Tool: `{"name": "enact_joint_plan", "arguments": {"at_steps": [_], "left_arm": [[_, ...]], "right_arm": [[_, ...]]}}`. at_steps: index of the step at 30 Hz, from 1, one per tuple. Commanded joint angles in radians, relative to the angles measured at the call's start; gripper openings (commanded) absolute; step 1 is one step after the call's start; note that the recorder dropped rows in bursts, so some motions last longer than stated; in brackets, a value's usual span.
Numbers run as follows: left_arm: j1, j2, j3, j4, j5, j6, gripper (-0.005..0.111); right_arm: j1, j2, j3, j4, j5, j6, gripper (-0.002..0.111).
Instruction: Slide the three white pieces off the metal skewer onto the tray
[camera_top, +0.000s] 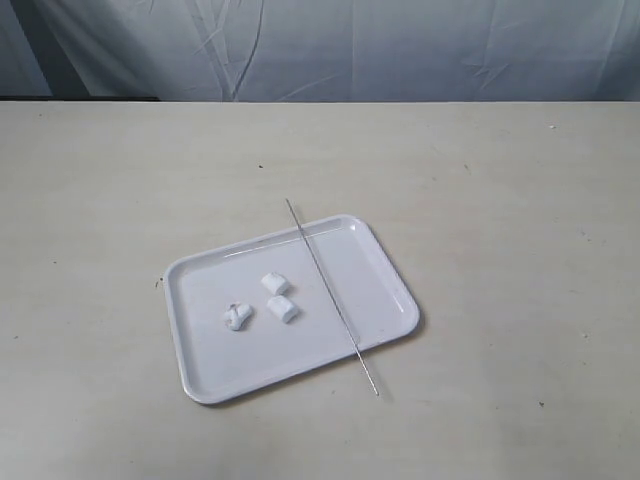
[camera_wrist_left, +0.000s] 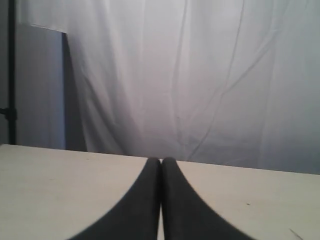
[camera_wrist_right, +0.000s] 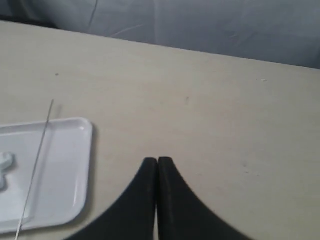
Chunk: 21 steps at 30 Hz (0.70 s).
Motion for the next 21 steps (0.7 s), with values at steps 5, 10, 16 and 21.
{"name": "enact_joint_plan", "arguments": {"at_steps": [5, 10, 16, 21], "left_arm": [[-0.01, -0.101, 0.005, -0.859, 0.332, 0.849, 0.0], [-0.008, -0.101, 0.005, -0.811, 0.412, 0.854, 0.0], [-0.008, -0.101, 0.005, -0.725, 0.412, 0.852, 0.0], [-0.008, -0.101, 0.005, -0.675, 0.405, 0.782, 0.0]], "right_arm": [[-0.125, -0.164, 0.088, -0.112, 0.049, 0.045, -0.001], [-0.178, -0.27, 0.143, -0.115, 0.039, 0.063, -0.001], [-0.204, -0.319, 0.147, -0.17, 0.039, 0.143, -0.001], [-0.206, -0.319, 0.147, -0.403, 0.036, 0.363, -0.001]]}}
